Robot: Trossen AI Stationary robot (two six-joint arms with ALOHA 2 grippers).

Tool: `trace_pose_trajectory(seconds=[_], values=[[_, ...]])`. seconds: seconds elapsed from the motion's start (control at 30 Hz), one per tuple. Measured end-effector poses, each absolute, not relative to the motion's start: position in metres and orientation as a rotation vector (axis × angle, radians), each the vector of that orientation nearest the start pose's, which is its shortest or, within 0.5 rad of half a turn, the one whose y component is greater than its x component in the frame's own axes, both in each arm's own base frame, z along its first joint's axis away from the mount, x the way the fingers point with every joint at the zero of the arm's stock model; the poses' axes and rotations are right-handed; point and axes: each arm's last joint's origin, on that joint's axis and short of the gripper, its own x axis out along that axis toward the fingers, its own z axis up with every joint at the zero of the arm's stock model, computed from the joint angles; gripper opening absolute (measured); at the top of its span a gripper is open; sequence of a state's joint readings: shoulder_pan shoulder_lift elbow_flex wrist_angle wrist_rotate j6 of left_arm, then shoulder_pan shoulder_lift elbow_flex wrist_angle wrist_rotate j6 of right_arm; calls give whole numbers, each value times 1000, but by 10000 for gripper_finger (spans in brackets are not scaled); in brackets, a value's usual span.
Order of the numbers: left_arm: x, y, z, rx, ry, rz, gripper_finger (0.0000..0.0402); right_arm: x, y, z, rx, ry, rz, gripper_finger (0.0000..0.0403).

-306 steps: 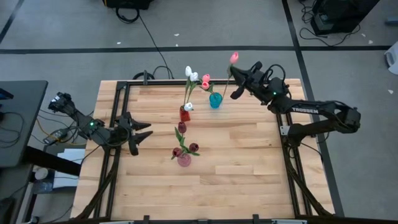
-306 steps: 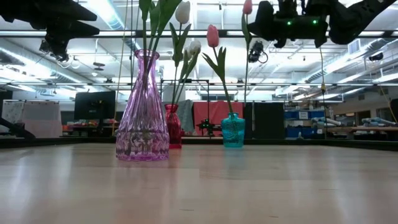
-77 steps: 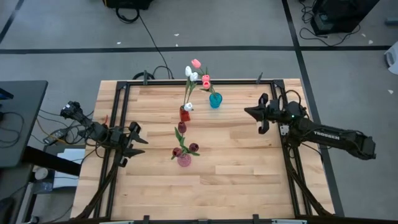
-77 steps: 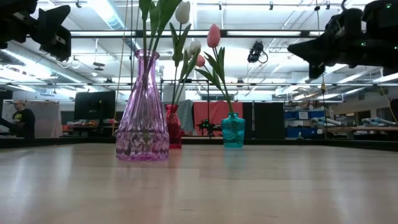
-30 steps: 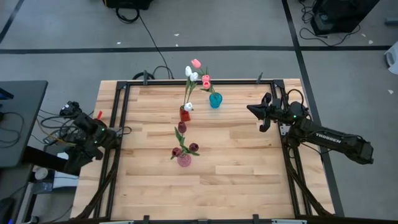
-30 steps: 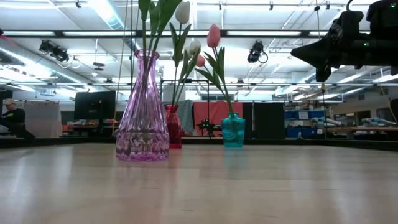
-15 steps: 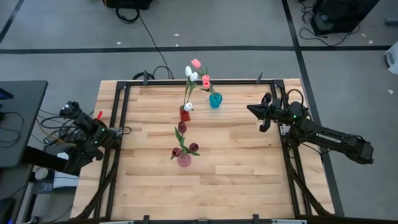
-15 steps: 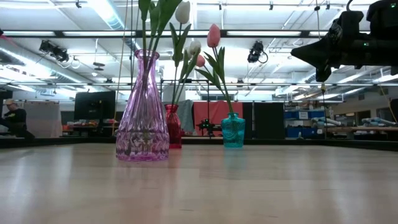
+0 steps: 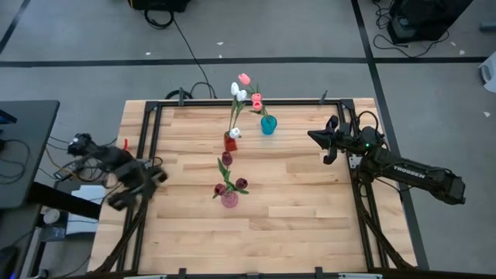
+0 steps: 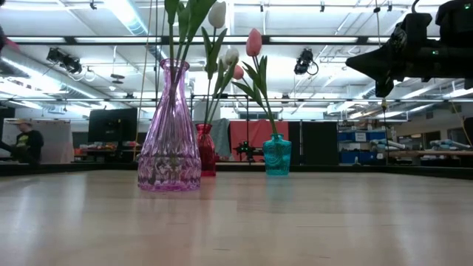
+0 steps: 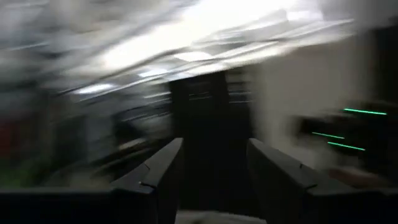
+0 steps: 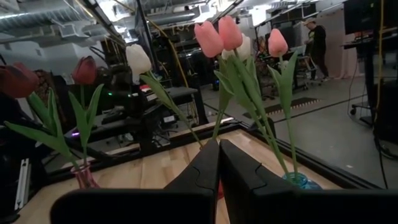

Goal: Sort flowers into vase by color
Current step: Return to Home Position

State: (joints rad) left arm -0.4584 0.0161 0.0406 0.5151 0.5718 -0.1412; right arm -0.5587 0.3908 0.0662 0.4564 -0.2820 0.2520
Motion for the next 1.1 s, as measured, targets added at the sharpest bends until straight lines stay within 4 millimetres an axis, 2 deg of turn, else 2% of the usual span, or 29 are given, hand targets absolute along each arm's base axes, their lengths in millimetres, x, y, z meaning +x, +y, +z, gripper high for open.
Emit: trace_pose_trajectory(seconds=[0.1, 0.2, 0.33, 1.1], values=[[73, -44, 216, -187, -411, -762, 182, 108, -58, 195, 196, -154, -260, 25], [78, -40, 214, -194, -395, -539, 182, 108, -58, 195, 196, -154, -259, 24], [80, -35, 213, -192, -398, -354, 182, 108, -58, 195, 196, -154, -259, 25], [81, -34, 213, -203, -396, -319, 182, 108, -58, 195, 196, -154, -260, 23]])
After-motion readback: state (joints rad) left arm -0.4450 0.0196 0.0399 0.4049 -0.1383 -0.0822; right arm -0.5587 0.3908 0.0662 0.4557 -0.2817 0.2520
